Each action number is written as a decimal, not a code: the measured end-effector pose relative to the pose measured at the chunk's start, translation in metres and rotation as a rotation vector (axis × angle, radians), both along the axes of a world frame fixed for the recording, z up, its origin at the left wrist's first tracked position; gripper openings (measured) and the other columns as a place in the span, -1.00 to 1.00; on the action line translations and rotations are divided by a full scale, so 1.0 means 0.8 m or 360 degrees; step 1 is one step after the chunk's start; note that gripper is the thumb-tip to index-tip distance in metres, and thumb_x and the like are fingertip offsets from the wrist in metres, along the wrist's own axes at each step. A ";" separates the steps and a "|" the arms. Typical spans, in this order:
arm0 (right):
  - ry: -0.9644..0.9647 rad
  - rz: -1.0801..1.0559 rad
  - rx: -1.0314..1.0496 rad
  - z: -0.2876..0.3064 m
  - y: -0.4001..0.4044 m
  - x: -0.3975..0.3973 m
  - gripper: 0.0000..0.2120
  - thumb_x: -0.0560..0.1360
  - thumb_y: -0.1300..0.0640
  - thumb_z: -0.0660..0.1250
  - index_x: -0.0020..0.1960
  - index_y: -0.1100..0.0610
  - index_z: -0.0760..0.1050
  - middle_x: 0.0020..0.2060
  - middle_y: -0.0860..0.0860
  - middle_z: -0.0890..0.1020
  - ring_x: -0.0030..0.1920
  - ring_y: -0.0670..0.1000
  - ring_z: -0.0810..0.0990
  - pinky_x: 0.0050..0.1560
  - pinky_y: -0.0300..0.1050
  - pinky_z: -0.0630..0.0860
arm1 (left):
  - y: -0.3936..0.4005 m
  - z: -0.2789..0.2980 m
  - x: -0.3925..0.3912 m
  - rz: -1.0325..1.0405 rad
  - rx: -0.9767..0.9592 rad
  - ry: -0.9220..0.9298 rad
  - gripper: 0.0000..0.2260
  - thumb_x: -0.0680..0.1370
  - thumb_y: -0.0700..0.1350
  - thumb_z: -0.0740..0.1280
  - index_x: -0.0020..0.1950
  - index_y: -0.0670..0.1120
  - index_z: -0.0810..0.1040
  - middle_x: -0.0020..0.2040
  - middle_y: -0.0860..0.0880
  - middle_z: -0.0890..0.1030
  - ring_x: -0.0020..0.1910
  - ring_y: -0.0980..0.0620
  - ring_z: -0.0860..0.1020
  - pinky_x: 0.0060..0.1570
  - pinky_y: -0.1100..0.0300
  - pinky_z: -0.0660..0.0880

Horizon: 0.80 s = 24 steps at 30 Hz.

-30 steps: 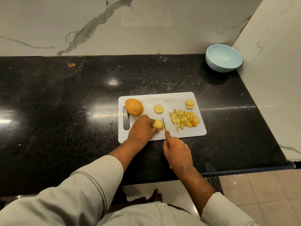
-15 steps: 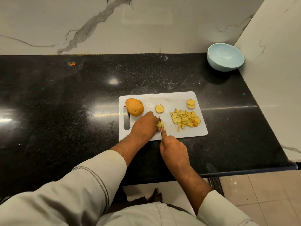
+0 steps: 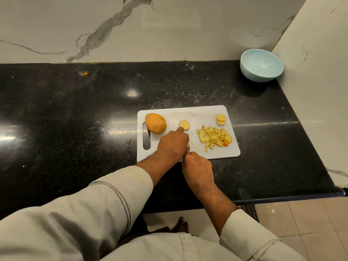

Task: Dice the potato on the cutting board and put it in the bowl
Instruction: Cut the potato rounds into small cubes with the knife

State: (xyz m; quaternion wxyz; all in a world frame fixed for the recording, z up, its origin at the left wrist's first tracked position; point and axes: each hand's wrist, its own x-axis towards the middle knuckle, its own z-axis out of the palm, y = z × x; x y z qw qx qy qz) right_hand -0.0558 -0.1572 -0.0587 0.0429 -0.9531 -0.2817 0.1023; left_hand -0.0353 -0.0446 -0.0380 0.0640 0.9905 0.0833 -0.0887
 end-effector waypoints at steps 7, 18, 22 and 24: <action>0.0128 0.0032 0.0020 -0.003 -0.004 0.005 -0.54 0.59 0.22 0.08 0.49 0.20 0.20 -0.07 0.13 0.59 -0.11 0.19 0.61 -0.28 -0.03 0.32 | 0.000 -0.004 -0.004 0.0099 -0.0083 -0.0054 -0.91 0.53 -0.23 0.29 -0.01 -0.20 0.55 0.05 -0.16 0.44 -0.07 -0.18 0.54 -0.31 0.06 0.36; 0.0228 0.0097 -0.0089 -0.004 -0.036 -0.030 -0.42 0.60 0.20 0.08 0.56 0.17 -0.04 -0.02 0.10 0.57 -0.09 0.11 0.59 -0.19 -0.02 0.46 | 0.002 -0.006 -0.008 0.0248 -0.0278 -0.0105 -0.83 0.49 -0.16 0.41 -0.01 -0.20 0.52 0.05 -0.14 0.46 -0.08 -0.17 0.54 -0.27 0.05 0.43; 0.0296 0.0069 -0.0079 -0.001 -0.051 -0.038 -0.46 0.64 0.14 0.05 0.57 0.13 -0.05 0.04 0.08 0.58 -0.04 0.07 0.59 -0.07 -0.01 0.54 | 0.008 -0.009 -0.013 0.0420 -0.0588 -0.0134 -0.83 0.55 -0.08 0.35 -0.03 -0.17 0.46 -0.02 -0.14 0.52 -0.08 -0.14 0.54 -0.17 0.02 0.49; 0.0275 0.0033 -0.0025 0.001 -0.054 -0.036 -0.48 0.65 0.11 0.03 0.57 0.12 -0.04 0.02 0.05 0.59 -0.05 0.05 0.60 -0.05 -0.01 0.56 | 0.012 -0.015 -0.017 0.0546 -0.0780 -0.0137 -0.81 0.60 -0.02 0.29 -0.08 -0.11 0.37 -0.08 -0.11 0.53 -0.12 -0.08 0.52 -0.22 0.09 0.41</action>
